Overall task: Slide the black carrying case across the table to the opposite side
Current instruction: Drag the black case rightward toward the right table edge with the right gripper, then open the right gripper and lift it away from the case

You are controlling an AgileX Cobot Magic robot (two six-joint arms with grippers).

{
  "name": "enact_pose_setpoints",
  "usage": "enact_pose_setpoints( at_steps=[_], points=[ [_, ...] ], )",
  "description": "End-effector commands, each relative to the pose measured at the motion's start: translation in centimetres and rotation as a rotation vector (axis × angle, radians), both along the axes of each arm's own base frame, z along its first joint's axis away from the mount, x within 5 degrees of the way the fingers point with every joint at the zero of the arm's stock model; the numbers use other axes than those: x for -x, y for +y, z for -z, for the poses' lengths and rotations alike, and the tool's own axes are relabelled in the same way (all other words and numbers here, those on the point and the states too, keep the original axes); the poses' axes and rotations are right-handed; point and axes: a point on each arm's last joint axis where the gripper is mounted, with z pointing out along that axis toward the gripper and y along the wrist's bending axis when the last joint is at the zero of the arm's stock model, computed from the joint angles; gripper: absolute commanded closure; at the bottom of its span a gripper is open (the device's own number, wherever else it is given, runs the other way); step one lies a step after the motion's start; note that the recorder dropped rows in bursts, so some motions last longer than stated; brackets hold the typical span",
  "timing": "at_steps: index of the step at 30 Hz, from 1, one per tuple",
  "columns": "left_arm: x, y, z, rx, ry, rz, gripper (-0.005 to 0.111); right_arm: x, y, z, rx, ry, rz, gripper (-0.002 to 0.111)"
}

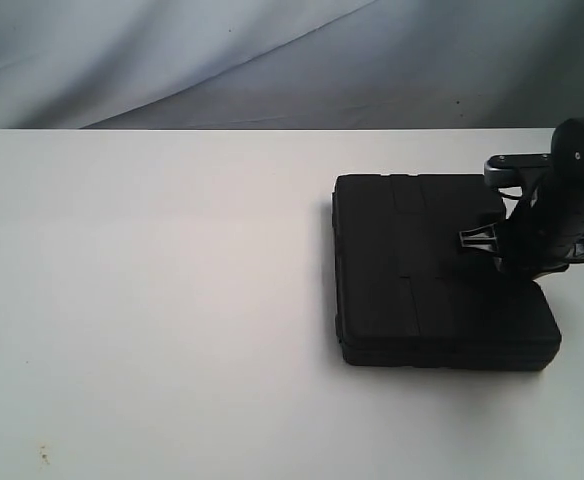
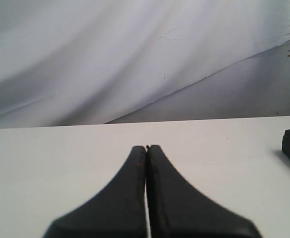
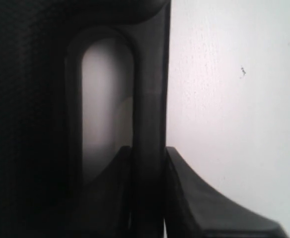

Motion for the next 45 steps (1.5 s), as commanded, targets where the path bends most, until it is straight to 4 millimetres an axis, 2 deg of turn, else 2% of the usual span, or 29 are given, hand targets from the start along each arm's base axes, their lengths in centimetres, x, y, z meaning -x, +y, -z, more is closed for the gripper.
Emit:
enact_pose_setpoints(
  at_steps=[1,9,11,13,19,22,28,31,38,45],
  points=[
    [0.0,0.0,0.1,-0.001,0.002,-0.003,0.107,0.4,-0.7,0.3,0.033,0.035,-0.024,0.108],
    [0.0,0.0,0.1,-0.001,0.002,-0.003,0.107,0.4,-0.6,0.3,0.026,0.036,-0.017,0.108],
    [0.0,0.0,0.1,-0.001,0.002,-0.003,0.107,0.5,-0.6,0.3,0.015,0.039,-0.007,0.105],
    [0.0,0.0,0.1,-0.001,0.002,-0.003,0.107,0.5,-0.5,0.4,0.004,0.044,0.004,0.096],
    [0.0,0.0,0.1,-0.001,0.002,-0.003,0.107,0.7,-0.5,0.4,0.003,0.065,0.013,0.058],
    [0.0,0.0,0.1,-0.001,0.002,-0.003,0.107,0.8,-0.4,0.4,0.002,0.072,0.014,0.049],
    [0.0,0.0,0.1,-0.001,0.002,-0.003,0.107,0.9,-0.4,0.2,0.002,0.081,0.018,0.048],
    [0.0,0.0,0.1,-0.001,0.002,-0.003,0.107,0.9,-0.4,-0.6,-0.004,0.059,0.018,0.048],
    [0.0,0.0,0.1,-0.001,0.002,-0.003,0.107,1.3,-0.5,-4.2,-0.023,-0.024,0.019,0.048],
    [0.0,0.0,0.1,-0.001,0.002,-0.003,0.107,2.7,-0.9,-8.5,-0.032,-0.078,0.025,0.048]
  ],
)
